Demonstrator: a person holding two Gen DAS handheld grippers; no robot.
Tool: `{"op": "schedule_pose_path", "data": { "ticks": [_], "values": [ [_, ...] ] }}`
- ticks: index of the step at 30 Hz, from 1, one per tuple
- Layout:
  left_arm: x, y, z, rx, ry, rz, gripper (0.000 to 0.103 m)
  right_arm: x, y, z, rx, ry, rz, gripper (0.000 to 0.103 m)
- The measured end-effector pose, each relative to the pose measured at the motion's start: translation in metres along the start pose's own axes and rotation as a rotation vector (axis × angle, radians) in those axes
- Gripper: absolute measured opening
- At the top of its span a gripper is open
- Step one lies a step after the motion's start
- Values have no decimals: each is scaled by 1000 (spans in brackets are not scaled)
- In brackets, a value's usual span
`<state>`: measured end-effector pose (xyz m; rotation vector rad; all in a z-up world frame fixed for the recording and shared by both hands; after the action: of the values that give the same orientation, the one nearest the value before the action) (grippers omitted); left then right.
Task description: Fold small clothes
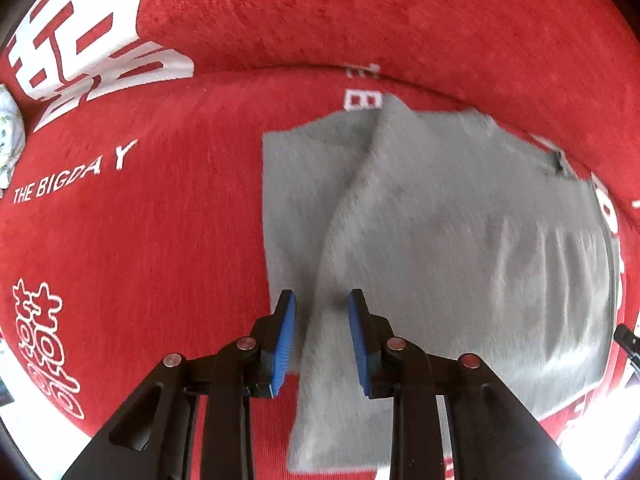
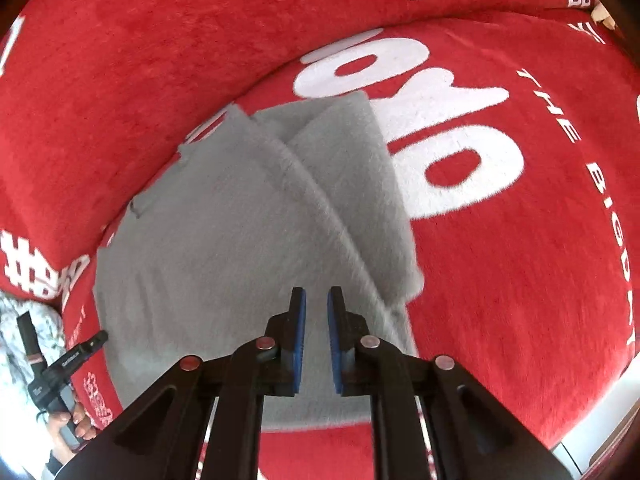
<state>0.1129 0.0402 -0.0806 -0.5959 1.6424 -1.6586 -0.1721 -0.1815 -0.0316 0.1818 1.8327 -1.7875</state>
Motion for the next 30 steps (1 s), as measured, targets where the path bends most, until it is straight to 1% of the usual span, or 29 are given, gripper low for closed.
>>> {"op": "schedule_pose_path", "data": {
  "ticks": [3,6,10,12,15,23,30],
  "values": [
    [6,-7,-15,-12,39,9,29,-6,-4,-17,-27,9,16,24],
    [11,-16,-25,-9,71,27,29,-17,-2,-35,-53,3,30,28],
    [14,-20,-37,-34,84,0,29,-31,2,-55,-82,6,50,32],
    [14,-22,-41,-35,98,3,29,-38,7,-61,-91,5,52,34],
    [12,-24,-47,-32,117,12,29,-47,14,-72,-106,6,59,41],
    [0,-20,-50,-56,119,19,29,-63,28,-93,-143,15,84,42],
    [-10,-15,-47,-65,141,40,29,-82,42,-98,-162,19,99,42]
  ]
}}
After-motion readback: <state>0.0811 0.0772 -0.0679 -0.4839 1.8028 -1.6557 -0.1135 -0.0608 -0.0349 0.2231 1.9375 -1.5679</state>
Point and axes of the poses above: each gripper's, at about its wrist camera, not at the fingertips, and y roughly the way its jaws point, x to its right, z to its top, the point moved 6 cm from there along y, roughly the way its jaws point, and after that the axes turned 12 degrees about z, right-handed, at the moved point
